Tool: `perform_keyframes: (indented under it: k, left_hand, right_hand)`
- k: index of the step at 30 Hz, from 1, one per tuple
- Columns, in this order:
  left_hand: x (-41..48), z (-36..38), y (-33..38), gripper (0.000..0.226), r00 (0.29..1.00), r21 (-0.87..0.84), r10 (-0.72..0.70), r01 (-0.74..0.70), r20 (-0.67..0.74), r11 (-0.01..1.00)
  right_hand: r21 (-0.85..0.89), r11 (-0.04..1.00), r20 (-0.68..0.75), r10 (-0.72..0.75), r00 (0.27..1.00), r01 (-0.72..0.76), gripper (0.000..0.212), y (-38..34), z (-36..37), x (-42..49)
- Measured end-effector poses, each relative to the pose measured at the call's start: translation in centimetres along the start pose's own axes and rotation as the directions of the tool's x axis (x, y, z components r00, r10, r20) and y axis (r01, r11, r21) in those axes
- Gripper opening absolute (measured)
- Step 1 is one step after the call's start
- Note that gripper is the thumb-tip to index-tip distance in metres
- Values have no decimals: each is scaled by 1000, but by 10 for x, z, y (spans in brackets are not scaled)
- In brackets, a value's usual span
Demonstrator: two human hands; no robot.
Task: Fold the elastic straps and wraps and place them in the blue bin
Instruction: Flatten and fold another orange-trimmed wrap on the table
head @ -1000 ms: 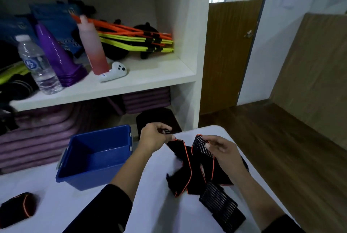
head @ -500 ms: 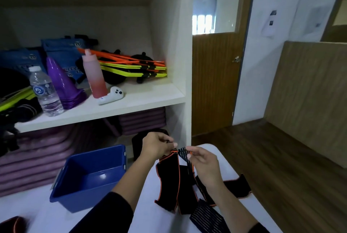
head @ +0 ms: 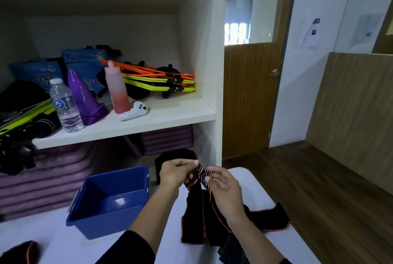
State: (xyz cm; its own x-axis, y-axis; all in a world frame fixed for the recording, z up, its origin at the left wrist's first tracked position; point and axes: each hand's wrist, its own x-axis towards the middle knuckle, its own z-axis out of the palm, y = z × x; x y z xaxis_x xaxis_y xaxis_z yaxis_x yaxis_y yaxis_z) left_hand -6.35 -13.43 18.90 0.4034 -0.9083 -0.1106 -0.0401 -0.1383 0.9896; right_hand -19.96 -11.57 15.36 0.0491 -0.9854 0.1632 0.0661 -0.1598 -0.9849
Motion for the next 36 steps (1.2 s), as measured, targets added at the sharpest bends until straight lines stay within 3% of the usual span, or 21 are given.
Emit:
perform_keyframes:
  k: [9,16,24,27,31,36]
  left_hand:
    - [-7,-10,8,16,1000,-17,-17,16,-15,1000]
    - [-10,-4,2,15,999,55,51,-51,-13,997]
    - [-18,-1,-4,20,980,64,129,-141,153,988]
    - [-20,-2,-9,21,955,146,260,-280,142,949]
    - [-34,2,-16,40,861,211,508,-502,25,839]
    - [-43,9,-17,55,790,262,614,-591,-6,763]
  right_hand:
    - [-15,999,10,-40,999,40,29,-1,1,-4]
    - [50,998,15,-32,999,31,28,-7,10,-5]
    - [14,1000,-80,11,997,-10,29,-11,8,4]
    - [11,1000,-106,9,994,-8,28,-15,6,13]
    - [51,999,-122,-6,992,12,21,-25,6,26]
    - [144,989,-22,35,999,-31,14,-34,8,33]
